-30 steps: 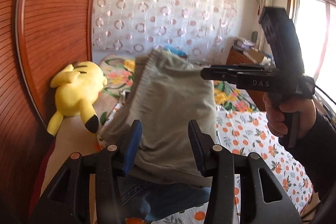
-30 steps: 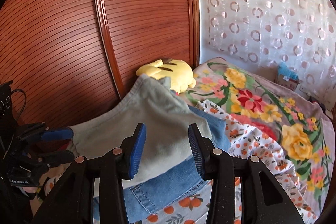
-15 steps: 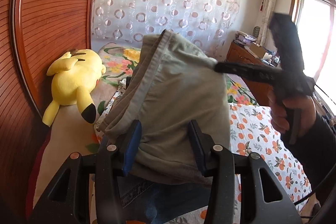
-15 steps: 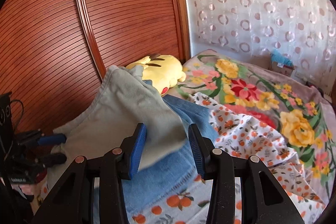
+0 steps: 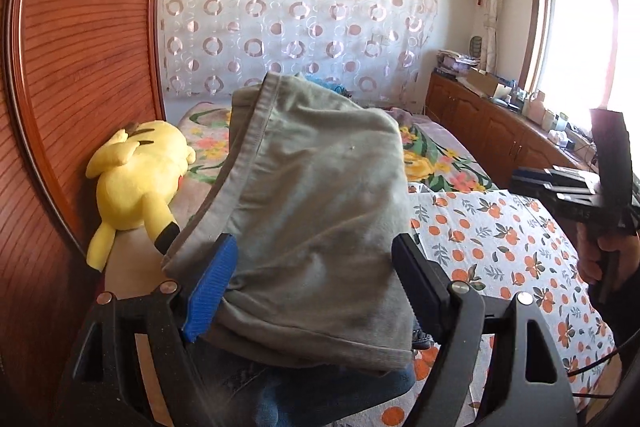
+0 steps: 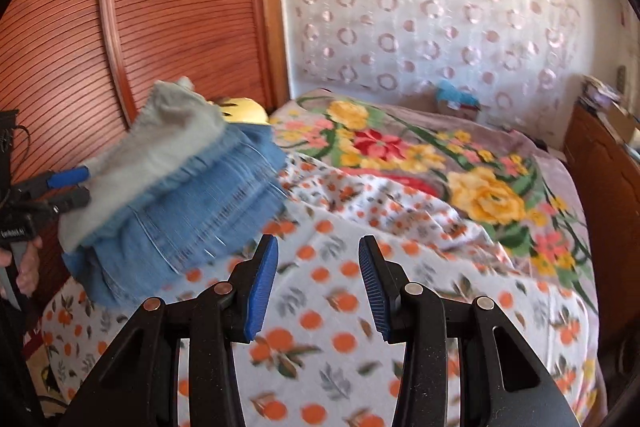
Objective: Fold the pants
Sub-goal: 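Lower the pants onto the jeans and open both grippers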
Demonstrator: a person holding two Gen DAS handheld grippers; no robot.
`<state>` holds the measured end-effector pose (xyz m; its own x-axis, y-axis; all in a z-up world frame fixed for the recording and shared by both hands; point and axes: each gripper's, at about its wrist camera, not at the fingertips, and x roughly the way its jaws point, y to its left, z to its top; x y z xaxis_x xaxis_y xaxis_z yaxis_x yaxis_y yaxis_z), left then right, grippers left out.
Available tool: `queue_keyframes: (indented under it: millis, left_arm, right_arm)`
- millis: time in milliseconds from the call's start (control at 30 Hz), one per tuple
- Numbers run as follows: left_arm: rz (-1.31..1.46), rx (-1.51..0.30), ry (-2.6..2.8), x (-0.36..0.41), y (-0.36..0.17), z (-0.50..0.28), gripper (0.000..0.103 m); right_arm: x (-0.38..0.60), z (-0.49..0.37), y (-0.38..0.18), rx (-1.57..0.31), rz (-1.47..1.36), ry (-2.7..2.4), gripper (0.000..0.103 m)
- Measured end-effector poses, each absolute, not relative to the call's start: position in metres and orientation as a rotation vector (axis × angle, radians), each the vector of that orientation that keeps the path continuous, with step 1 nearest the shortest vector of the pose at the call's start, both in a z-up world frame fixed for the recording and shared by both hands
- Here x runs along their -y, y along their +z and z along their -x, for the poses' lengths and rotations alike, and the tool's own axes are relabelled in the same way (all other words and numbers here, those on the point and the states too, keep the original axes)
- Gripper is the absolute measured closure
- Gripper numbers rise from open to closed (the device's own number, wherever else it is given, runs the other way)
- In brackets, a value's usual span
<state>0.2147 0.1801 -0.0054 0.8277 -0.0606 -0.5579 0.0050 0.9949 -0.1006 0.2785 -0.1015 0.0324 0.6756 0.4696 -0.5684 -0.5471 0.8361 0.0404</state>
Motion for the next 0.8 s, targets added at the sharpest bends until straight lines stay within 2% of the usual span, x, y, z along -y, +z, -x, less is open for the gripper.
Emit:
queue_keyframes:
  millis: [300, 700, 800]
  left_arm:
    - [0.093, -0.591, -0.006, -0.172, 0.000, -0.195, 0.023]
    - [0.048, -0.600, -0.096, -0.106, 0.005, -0.166, 0.023]
    - [0.041, -0.594, -0.115, -0.087, 0.006, -0.161, 0.017]
  right_arm:
    - [0.135, -0.236, 0.038, -0.630, 0.081, 0.470, 0.059]
    - [0.166, -0.160, 0.047, -0.593, 0.015, 0.415, 0.059]
    - [0.175, -0.144, 0.045, -0.584, 0.010, 0.401, 0.059]
